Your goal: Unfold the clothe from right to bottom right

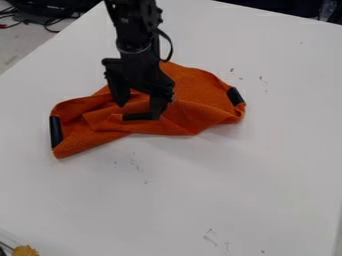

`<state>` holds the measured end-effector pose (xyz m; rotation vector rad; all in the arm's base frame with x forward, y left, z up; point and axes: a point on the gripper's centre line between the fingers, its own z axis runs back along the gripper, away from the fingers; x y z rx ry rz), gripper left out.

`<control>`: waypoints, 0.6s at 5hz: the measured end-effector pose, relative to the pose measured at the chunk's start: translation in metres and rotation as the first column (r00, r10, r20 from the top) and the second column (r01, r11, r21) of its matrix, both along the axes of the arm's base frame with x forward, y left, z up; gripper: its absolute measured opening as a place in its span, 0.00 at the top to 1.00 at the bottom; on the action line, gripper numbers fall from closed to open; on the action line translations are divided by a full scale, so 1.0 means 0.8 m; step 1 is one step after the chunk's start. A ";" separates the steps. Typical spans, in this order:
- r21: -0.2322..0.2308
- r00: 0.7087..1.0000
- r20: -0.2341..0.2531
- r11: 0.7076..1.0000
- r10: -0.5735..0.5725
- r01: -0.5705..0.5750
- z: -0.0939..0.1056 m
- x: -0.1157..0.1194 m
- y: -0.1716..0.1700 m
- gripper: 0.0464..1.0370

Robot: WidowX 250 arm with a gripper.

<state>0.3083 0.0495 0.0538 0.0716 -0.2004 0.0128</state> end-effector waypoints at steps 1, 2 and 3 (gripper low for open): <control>-0.059 0.998 -0.060 0.998 -0.025 0.021 -0.030 0.003 -0.001 0.04; -0.067 0.995 -0.086 0.997 -0.052 0.046 -0.043 0.019 0.002 0.04; -0.070 0.993 -0.095 0.996 -0.064 0.057 -0.051 0.028 0.004 0.04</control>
